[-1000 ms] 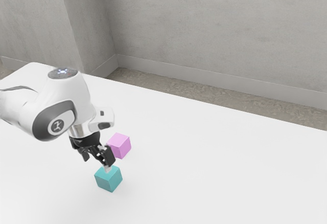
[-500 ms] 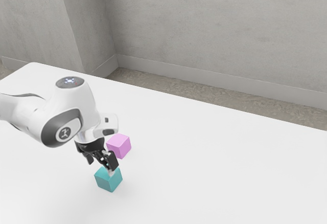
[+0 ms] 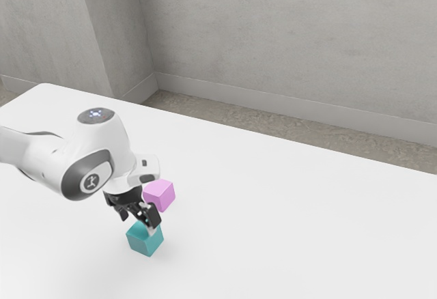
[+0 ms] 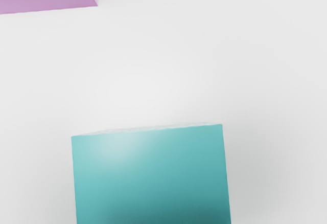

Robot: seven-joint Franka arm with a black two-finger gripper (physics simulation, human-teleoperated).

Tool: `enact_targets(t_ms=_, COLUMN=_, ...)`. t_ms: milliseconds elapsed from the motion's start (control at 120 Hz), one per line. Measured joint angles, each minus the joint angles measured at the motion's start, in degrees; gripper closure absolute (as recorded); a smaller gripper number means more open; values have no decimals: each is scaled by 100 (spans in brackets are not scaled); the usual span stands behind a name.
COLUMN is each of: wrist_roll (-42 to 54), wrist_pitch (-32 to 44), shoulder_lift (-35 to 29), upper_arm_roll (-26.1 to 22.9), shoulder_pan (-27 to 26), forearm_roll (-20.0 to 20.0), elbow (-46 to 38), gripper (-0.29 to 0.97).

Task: Pick up the blue block with one arm, and put the blue block on the pink block with one arm

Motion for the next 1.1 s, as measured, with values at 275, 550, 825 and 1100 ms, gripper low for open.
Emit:
enact_targets(t_ms=275, wrist_roll=-11, wrist_pitch=139, shoulder_lift=166, upper_arm_roll=0, shoulder_pan=0, forearm_roll=9, elbow=-7, gripper=0)
enact_targets(t_ms=550, wrist_roll=-10, wrist_pitch=212, shoulder_lift=251, upper_arm_roll=6, shoulder_pan=-1, forearm_roll=34, elbow=3, gripper=0)
enact_targets(t_ms=825, wrist_roll=0, wrist_pitch=219, shoulder_lift=336, upper_arm_roll=94, shoulder_pan=12, forearm_roll=64, elbow=78, gripper=0)
enact_targets(t_ms=1100, wrist_roll=10, wrist_pitch=222, shoulder_lift=530, upper_arm_roll=106, shoulder_pan=-2, forearm_roll=66, elbow=192, gripper=0)
